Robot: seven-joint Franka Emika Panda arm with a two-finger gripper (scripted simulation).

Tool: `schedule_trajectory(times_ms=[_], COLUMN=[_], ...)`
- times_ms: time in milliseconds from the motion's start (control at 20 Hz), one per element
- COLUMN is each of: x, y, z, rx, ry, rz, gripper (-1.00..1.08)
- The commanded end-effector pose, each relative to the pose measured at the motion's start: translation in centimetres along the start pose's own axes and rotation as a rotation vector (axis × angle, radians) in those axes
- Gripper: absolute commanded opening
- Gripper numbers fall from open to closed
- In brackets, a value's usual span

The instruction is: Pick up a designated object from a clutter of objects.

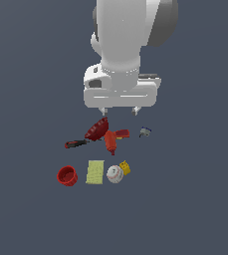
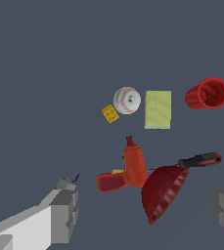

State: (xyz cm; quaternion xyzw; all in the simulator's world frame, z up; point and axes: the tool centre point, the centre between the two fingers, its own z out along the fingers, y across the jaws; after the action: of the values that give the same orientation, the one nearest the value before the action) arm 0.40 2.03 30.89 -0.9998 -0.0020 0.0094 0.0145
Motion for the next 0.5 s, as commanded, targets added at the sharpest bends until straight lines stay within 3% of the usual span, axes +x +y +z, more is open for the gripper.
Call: schedule_trajectory(times_ms=[0,450], x=[0.0,0.8], y=[0.0,-2.9], z=[0.0,-0.7], rx=[0.000,-0.002], ry=[0.000,0.026], rz=[0.000,-0.030], gripper=[1.00,1.00])
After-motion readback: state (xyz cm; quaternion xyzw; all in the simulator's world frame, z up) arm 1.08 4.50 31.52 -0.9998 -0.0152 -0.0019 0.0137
